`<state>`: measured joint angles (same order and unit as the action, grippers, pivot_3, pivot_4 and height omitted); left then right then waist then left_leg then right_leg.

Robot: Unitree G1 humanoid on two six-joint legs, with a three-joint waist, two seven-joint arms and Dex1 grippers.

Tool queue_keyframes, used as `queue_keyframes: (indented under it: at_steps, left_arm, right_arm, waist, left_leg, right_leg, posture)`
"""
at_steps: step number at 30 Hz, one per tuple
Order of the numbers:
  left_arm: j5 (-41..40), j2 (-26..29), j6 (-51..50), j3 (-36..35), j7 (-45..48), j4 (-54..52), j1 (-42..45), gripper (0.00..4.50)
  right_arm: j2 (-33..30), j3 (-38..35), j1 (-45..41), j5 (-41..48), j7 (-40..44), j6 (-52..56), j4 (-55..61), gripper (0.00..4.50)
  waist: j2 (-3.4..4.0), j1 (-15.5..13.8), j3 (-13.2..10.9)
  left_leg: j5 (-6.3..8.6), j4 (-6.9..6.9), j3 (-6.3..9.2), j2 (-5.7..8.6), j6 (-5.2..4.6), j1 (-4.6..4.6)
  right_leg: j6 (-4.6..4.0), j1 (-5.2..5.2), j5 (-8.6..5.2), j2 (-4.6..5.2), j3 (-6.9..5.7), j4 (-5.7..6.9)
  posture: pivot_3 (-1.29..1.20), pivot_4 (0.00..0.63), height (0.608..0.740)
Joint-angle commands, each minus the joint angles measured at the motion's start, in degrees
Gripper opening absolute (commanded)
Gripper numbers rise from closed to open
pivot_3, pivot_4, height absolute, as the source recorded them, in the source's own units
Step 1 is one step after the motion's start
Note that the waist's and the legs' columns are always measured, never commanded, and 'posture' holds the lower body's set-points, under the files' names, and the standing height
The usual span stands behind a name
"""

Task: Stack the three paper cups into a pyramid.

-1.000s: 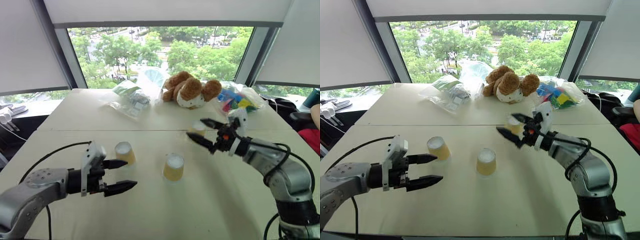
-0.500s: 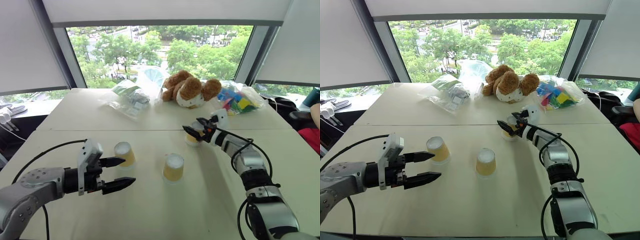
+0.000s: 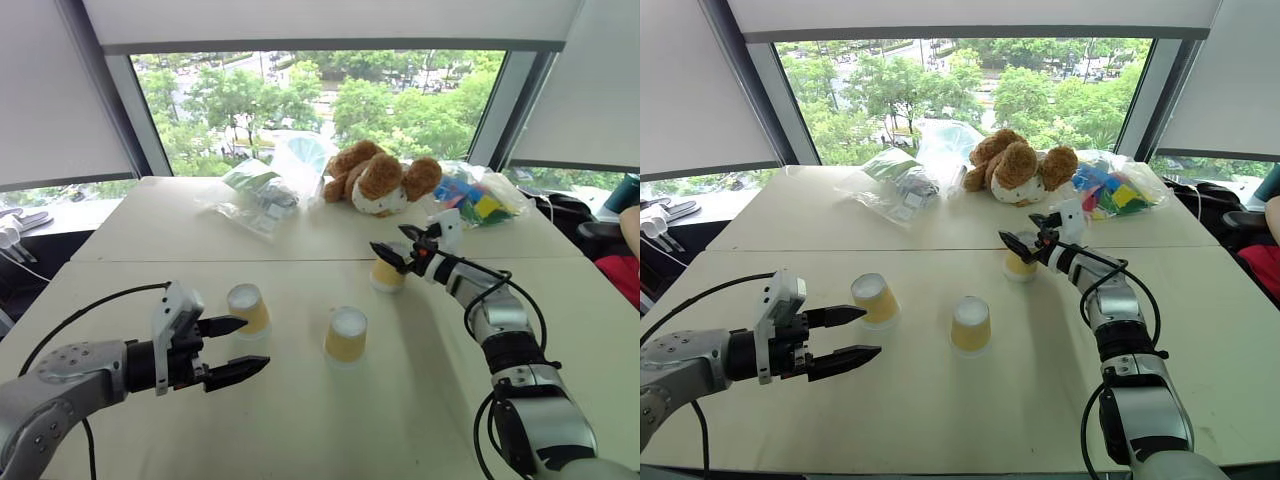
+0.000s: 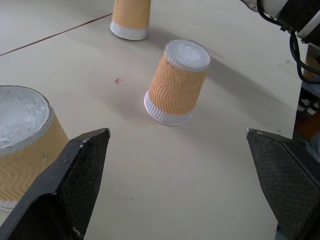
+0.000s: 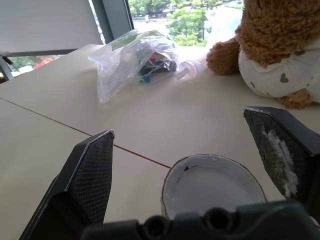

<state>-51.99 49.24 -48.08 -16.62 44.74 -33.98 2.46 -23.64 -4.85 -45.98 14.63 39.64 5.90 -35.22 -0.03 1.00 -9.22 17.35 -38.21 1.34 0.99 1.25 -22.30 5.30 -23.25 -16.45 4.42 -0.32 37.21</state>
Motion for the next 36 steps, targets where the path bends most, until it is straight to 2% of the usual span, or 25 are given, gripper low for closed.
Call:
queue_keyframes:
  at_steps: [1,9,12,14,15,22,25,29,32,36]
  left_arm:
    - [-0.7,-0.1,0.9,-0.8,-0.2,-1.3,0.4,4.50]
    - [-0.5,-0.3,1.2,-0.9,-0.6,-1.4,0.3,4.50]
    - [-0.3,-0.4,1.3,-0.8,-0.8,-1.4,0.3,4.50]
    - [-0.3,-0.4,1.3,-0.9,-0.8,-1.4,0.2,4.50]
    - [-0.2,-0.5,1.4,-0.7,-0.9,-1.3,0.2,4.50]
    - [0.5,-0.7,1.7,0.1,-0.8,-0.8,0.7,4.50]
    - [0.7,0.0,1.8,0.4,0.6,-0.8,0.6,4.50]
    - [1.3,0.0,2.3,1.3,1.6,0.3,1.3,4.50]
    - [1.7,-0.2,2.5,2.4,2.1,1.1,2.1,4.50]
    - [2.2,-0.1,2.6,3.2,2.9,2.1,3.1,4.50]
  right_arm:
    - [-0.5,-1.2,-0.7,0.0,0.2,0.1,-0.9,4.47]
    - [0.2,-1.2,-1.5,-0.6,0.6,-1.5,-7.1,4.47]
    - [0.4,-1.3,-1.6,-0.5,0.9,-2.1,-7.6,3.69]
    - [0.6,-1.7,-1.6,-0.2,0.8,-2.2,-7.2,2.60]
    - [0.5,-1.9,-1.7,0.0,0.9,-2.2,-7.1,2.31]
    - [0.0,-2.3,-1.9,0.0,1.3,-2.6,-6.0,2.24]
    - [-8.5,-1.5,9.5,3.5,11.1,4.2,16.4,2.24]
    - [-15.2,-4.5,22.4,11.9,14.8,15.2,37.8,2.24]
    - [-17.1,-5.7,29.0,14.9,13.8,20.3,47.5,2.24]
    - [-17.1,-5.3,34.5,16.9,13.1,23.5,54.0,2.24]
  waist:
    - [0.00,0.1,0.0]
    - [0.00,0.1,0.0]
    - [0.00,0.1,0.0]
    - [0.00,0.1,0.0]
    - [0.00,0.1,0.0]
    - [0.00,0.1,0.0]
    - [0.09,-0.9,0.0]
    - [0.07,-1.5,0.0]
    - [0.07,-1.0,0.0]
    - [0.07,-0.4,0.0]
  left_leg:
    - [0.00,0.00,0.00,0.00,0.00,0.00]
    - [0.00,0.00,-0.01,0.00,0.00,0.00]
    - [0.00,0.00,0.00,0.00,0.00,0.00]
    - [0.00,0.00,0.00,0.00,0.00,0.00]
    - [0.00,0.00,0.00,0.00,0.00,0.00]
    - [0.00,0.00,-0.01,0.00,0.01,0.00]
    - [0.00,0.00,0.04,0.01,0.01,-0.12]
    - [0.08,0.00,0.17,0.10,-0.11,-0.21]
    - [0.24,-0.01,0.10,0.09,-0.40,-0.10]
    - [0.20,0.00,0.12,0.06,-0.36,-0.03]
  right_leg:
    - [0.00,0.00,0.00,0.00,0.00,0.00]
    - [0.00,0.00,0.00,0.00,0.00,0.00]
    - [0.00,-0.01,0.00,0.00,0.00,0.00]
    - [0.00,-0.01,0.00,-0.01,0.00,0.00]
    - [0.00,-0.01,0.00,-0.01,0.00,0.00]
    - [0.00,-0.01,0.00,0.00,0.00,0.00]
    - [0.00,-0.07,0.00,0.01,0.00,-0.02]
    - [0.00,-0.06,0.00,0.07,0.00,-0.07]
    - [0.00,0.02,0.00,0.07,0.00,-0.14]
    - [0.00,0.06,0.00,0.03,0.00,-0.05]
  posture:
    - [0.00,0.150,0.740]
    - [0.00,0.150,0.740]
    - [0.00,0.150,0.740]
    - [0.00,0.150,0.740]
    - [0.00,0.150,0.740]
    - [0.00,0.150,0.740]
    - [0.00,0.150,0.740]
    - [0.00,0.150,0.740]
    - [0.00,0.150,0.740]
    - [0.00,0.150,0.740]
